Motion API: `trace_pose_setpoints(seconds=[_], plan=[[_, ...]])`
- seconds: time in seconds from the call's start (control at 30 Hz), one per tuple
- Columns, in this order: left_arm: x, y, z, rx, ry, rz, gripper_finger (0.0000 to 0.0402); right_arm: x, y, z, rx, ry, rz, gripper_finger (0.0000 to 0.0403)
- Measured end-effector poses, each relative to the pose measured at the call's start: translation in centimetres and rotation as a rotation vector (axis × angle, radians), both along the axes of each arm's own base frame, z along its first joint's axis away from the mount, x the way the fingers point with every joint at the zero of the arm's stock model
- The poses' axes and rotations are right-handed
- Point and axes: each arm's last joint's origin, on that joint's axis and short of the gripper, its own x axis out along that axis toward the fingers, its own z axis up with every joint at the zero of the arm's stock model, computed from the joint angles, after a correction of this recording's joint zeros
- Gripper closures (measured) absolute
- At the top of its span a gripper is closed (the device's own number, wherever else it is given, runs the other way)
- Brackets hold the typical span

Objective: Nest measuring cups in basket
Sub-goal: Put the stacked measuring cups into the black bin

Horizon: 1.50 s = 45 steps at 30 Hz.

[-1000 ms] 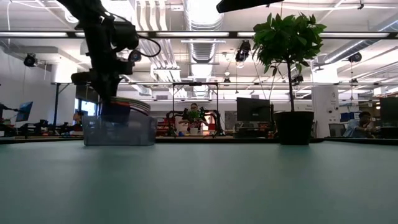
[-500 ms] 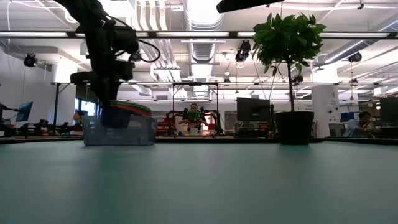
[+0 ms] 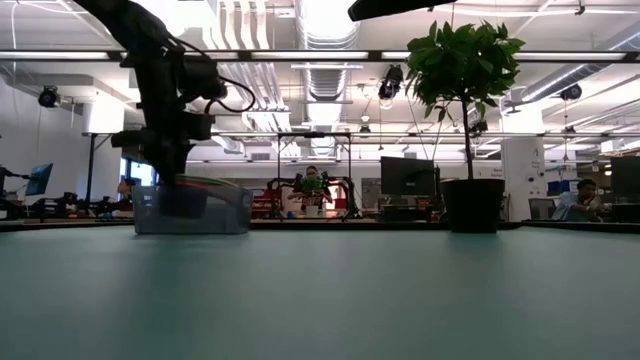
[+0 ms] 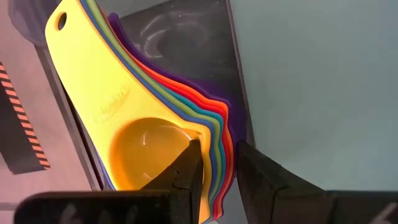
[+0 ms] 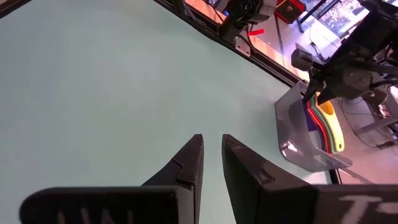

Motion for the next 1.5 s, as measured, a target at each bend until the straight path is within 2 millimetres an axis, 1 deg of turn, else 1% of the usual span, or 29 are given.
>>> trace_pose_setpoints(seconds=[0.47,0.87,1.1,1.5], plan=[[0.3,0.3,-0.1,0.027,-0.030,0.003,0.0332,0.0,0.0,0.0,-0.005,0.000,0.002,0.0355],[0.9,0.8,-2.0,-0.027,0.025,0.013,0.0333,0.0,0.0,0.0,0.000,0.000,0.000,0.0355],[1.1,1.0,-2.5,-0.038,0.044,0.017,0.0316,0.0,0.0,0.0,0.000,0.000,0.000,0.0355],[0.9,1.1,-2.6,-0.016,0.076,0.027,0.0272,0.0,0.0,0.0,-0.001,0.000,0.000,0.0355]])
